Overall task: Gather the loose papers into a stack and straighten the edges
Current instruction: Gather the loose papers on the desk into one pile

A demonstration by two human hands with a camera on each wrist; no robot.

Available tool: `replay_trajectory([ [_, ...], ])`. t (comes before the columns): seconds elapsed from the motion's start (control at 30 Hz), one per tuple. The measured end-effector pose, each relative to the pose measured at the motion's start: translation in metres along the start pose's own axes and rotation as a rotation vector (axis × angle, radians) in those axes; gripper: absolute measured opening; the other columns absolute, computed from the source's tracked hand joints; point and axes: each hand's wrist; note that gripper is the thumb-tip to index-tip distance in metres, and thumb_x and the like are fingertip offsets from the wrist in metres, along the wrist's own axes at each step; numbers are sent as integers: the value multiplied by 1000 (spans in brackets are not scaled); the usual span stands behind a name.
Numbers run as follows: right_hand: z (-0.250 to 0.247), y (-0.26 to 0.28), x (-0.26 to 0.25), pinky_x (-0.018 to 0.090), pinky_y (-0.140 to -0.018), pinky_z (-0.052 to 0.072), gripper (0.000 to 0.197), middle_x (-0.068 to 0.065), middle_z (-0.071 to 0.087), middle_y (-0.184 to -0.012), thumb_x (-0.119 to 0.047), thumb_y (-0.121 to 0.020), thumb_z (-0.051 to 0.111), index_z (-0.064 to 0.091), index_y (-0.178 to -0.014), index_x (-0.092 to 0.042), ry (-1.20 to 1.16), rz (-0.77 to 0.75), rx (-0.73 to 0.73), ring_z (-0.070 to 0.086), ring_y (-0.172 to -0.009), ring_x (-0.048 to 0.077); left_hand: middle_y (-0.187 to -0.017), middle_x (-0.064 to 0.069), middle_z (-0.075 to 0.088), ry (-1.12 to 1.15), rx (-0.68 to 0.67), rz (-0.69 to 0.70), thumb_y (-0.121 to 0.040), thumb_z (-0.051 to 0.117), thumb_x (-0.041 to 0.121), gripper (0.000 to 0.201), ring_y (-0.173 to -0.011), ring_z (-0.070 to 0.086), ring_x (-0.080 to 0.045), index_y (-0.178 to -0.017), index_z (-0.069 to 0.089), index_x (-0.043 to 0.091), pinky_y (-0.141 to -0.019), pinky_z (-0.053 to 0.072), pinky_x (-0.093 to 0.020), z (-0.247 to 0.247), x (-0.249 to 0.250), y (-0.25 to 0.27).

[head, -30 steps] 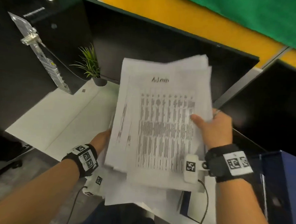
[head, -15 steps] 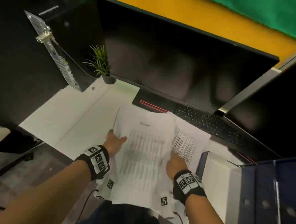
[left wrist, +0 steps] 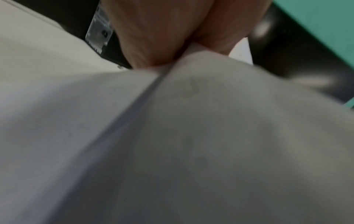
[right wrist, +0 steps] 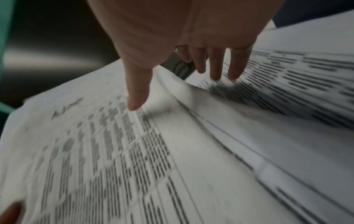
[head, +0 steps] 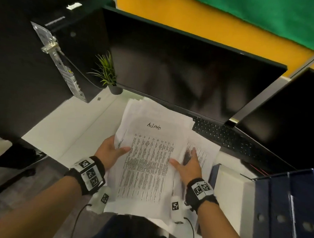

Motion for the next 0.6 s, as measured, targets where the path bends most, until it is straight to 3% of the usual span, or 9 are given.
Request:
replay_trajectory([
  [0.1, -32, 13, -37, 33, -92, 53, 102, -3, 59, -132, -17, -63, 90, 32, -148, -21, -339, -101, -65, 63, -111, 13, -108, 0, 77, 114, -74, 92, -85, 74, 19, 31, -100, 74, -22, -115, 67, 25, -94, 53, -55, -16, 31, 12],
  [0.17, -51, 23, -66, 32, -78, 59, 59, 7, 72, -113, -13, -65, 86, 62, -119, -17, -366, -199, -59, 72, -93, 16, -110, -6, 76, 188, -130, 151, -74, 83, 32, 40, -102, 73, -28, -111, 70, 25, -95, 52, -57, -19, 56, 16],
  [0.23, -71, 36, -92, 32, -75, 60, 34, 7, 76, -101, -16, -65, 83, 71, -96, -22, -410, -341, -9, 74, -88, 18, -113, -14, 74, 277, -131, 232, -63, 89, 38, 54, -104, 71, -36, -111, 72, 21, -94, 52, -59, -18, 78, 17],
  [0.3, -88, 53, -113, 32, -78, 59, 31, 1, 77, -96, -19, -64, 82, 71, -93, -22, -470, -518, 65, 74, -91, 17, -116, -17, 72, 305, -93, 324, -68, 86, 28, 51, -107, 69, -39, -115, 71, 16, -93, 52, -59, -17, 99, 20],
  [0.37, -97, 68, -123, 27, -77, 59, 30, -1, 77, -93, -20, -63, 82, 72, -91, -17, -502, -659, 122, 73, -88, 13, -110, -6, 76, 263, -40, 413, -77, 80, 21, 33, -103, 72, -28, -109, 73, 21, -88, 58, -45, -17, 106, 15],
  [0.43, -98, 74, -121, 28, -75, 59, 35, 4, 76, -91, -26, -61, 83, 71, -89, -8, -480, -690, 169, 72, -82, 12, -81, 15, 77, 165, -41, 464, -82, 77, 10, 11, -79, 73, 0, -85, 70, 17, -73, 56, -16, -7, 114, 15],
  [0.5, -92, 73, -112, 25, -78, 57, 35, -10, 76, -93, -23, -63, 82, 72, -95, -14, -405, -712, 157, 72, -86, 7, -59, 24, 68, 14, -37, 393, -80, 76, 7, 22, -59, 64, 12, -70, 61, 19, -61, 45, -2, 6, 103, 11],
  [0.57, -83, 62, -96, 16, -81, 53, 41, -25, 73, -95, -16, -65, 84, 69, -103, -22, -281, -694, 135, 69, -91, -1, -90, 23, 75, -36, -70, 276, -78, 80, 8, 18, -82, 67, 10, -91, 68, 10, -71, 47, -3, 4, 52, -18],
  [0.6, -79, 56, -89, 12, -80, 52, 44, -30, 71, -94, -9, -67, 85, 67, -105, -23, -242, -670, 135, 68, -89, -5, -112, 18, 72, -59, -75, 189, -77, 84, 14, 35, -97, 66, 4, -106, 68, 6, -76, 47, -2, 2, 24, -36],
])
Point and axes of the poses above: each hand's wrist, its own y-axis away from the middle knuckle, its own z-axis out of the palm, x = y × z
